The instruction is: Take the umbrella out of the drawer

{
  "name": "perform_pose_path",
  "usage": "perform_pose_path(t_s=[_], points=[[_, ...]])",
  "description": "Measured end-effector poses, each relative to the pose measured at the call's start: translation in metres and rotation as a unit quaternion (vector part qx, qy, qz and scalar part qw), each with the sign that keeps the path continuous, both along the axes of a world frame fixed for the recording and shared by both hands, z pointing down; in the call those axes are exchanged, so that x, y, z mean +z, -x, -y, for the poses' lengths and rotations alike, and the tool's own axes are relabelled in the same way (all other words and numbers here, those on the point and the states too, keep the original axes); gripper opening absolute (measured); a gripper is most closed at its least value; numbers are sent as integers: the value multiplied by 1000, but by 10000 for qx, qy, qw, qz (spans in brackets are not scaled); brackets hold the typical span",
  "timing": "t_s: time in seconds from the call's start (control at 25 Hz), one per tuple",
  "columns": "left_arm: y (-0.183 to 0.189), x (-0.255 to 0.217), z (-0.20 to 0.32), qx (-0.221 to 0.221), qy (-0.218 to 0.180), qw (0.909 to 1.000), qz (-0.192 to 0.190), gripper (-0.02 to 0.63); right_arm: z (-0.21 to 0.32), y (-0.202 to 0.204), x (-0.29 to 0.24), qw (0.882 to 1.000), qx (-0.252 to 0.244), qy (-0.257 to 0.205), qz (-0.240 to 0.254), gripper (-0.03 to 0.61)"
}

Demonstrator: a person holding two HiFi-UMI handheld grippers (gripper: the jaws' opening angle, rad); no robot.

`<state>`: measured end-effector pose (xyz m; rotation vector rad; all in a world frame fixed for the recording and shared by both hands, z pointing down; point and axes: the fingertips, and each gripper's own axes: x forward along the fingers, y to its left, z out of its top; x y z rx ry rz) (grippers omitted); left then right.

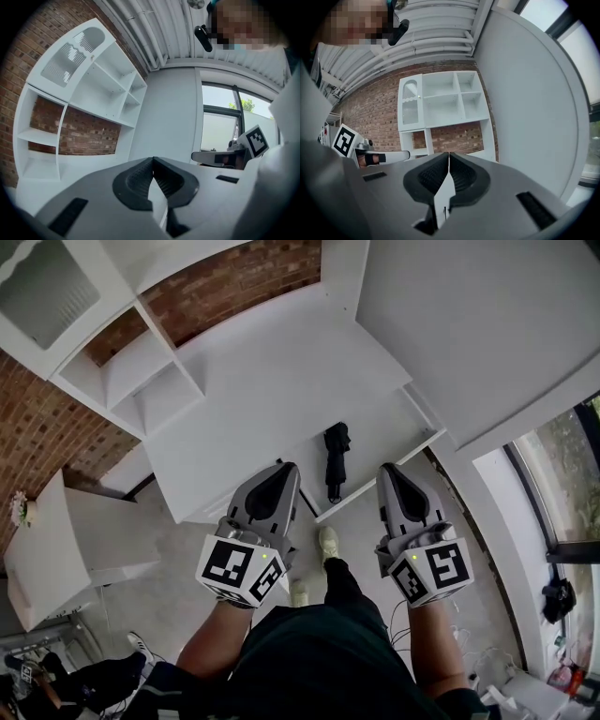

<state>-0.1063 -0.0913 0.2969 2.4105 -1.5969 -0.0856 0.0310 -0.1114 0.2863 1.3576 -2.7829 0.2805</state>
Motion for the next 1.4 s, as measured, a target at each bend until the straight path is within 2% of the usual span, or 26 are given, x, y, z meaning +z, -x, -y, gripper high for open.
perform_pose_path(t_s=[0.16,0.48,0.76,0.92,1.28,1.4], points=[[-4,22,35,-110,172,9998,20,6,39,1,28,9997,-106,233,-33,5],[-22,97,97,-187,555,9981,166,6,102,3,124,9928,-435,1099,-210,5],[-34,157,127,-216,858,9958,226,6,140,7,206,9804,-630,1818,-432,6],[-32,197,138,-277,1190,9922,253,6,156,12,253,9740,-615,2103,-574,6],[-33,270,159,-403,1704,9845,128,6,174,17,346,9516,-613,2898,-824,8],[-26,285,163,-548,1829,9816,74,6,178,20,372,9420,-597,3206,-798,39]])
